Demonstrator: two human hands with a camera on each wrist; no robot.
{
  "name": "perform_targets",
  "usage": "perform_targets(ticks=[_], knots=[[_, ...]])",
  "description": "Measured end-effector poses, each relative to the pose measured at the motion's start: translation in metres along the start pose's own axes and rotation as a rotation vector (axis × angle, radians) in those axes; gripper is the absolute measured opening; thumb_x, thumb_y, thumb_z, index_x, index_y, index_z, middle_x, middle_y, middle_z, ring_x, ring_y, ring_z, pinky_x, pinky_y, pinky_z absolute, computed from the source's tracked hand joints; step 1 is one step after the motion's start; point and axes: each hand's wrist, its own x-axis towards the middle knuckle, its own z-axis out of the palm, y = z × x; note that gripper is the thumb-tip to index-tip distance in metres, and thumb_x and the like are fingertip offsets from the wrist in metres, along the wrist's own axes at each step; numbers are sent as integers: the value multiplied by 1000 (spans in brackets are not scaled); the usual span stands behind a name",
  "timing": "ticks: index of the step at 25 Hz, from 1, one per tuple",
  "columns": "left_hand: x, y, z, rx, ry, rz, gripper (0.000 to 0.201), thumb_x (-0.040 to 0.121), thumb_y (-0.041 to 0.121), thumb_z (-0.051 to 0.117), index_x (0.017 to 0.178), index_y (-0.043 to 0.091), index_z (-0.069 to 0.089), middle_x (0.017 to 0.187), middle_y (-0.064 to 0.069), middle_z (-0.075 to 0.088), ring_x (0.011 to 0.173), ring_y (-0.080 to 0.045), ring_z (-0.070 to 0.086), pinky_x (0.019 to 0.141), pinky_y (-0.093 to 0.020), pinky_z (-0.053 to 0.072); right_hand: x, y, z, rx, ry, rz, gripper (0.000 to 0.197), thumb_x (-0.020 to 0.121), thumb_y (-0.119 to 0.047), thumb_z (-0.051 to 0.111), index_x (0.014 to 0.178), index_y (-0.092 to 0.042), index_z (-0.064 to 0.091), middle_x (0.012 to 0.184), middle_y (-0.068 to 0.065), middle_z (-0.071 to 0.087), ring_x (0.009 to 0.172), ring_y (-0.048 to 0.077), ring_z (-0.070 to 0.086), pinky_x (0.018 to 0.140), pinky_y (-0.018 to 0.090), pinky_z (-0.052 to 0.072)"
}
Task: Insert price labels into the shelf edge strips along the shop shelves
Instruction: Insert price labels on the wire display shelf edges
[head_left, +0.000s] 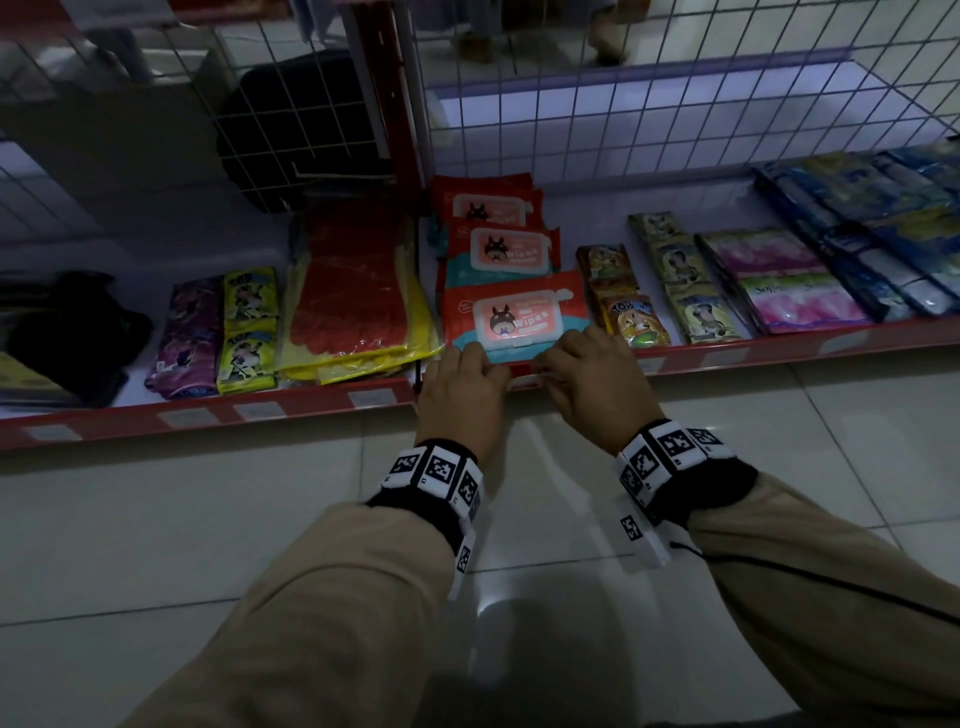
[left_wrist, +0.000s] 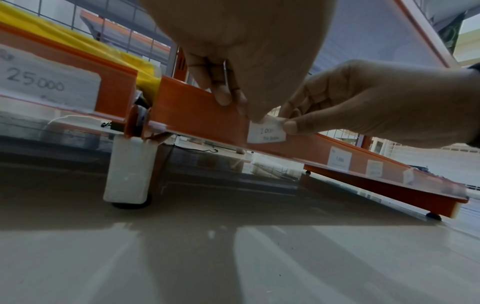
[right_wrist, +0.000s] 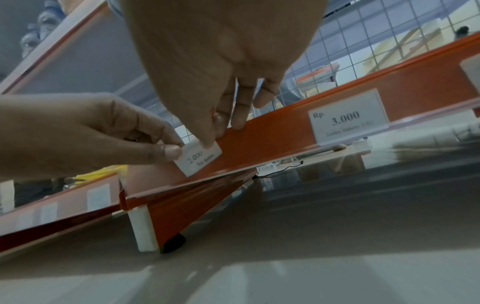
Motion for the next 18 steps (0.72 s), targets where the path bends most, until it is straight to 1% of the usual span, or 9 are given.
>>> perform_targets(ticks=[3,7,10,13,15,18], knots=[[0,0,0,37,-2,24,22,96,23,44,108,18,62,107,-7,51,102,-28,45,86,-37,34,2,-1,1,-60,-44,-2,20,91,-25,56,104,-14,67,101,10,61,98,31,53,82,44,42],[-2,-2,3,16,3,21,25,99,27,39,113,15,57,110,-8,51,105,-27,44,89,-37,34,1,-2,2,-77,-70,16,21,93,-26,54,106,-15,66,101,11,59,99,30,51,84,43,42],[-1,-2,2,20,15,33,23,98,26,42,111,17,59,109,-6,52,103,-27,46,87,-37,34,0,-2,3,-93,-70,9,20,93,-25,54,108,-14,63,101,11,58,98,31,50,83,45,43],[-2,-3,0,39,27,23,23,98,28,43,110,21,60,109,-4,53,104,-27,46,86,-38,31,1,-1,4,-102,-95,10,20,93,-23,55,110,-17,63,104,10,57,101,30,49,84,45,44],[-3,-3,0,42,28,24,24,98,30,41,111,23,60,112,-3,53,106,-26,45,87,-38,28,1,-1,5,-99,-86,17,19,92,-20,58,109,-16,65,103,10,57,100,31,50,82,44,45],[-4,-4,1,44,29,27,26,97,29,41,114,25,61,113,-2,53,108,-26,45,89,-38,28,-2,-2,7,-88,-31,11,16,87,-14,64,102,-11,69,97,13,60,92,34,52,74,41,47]])
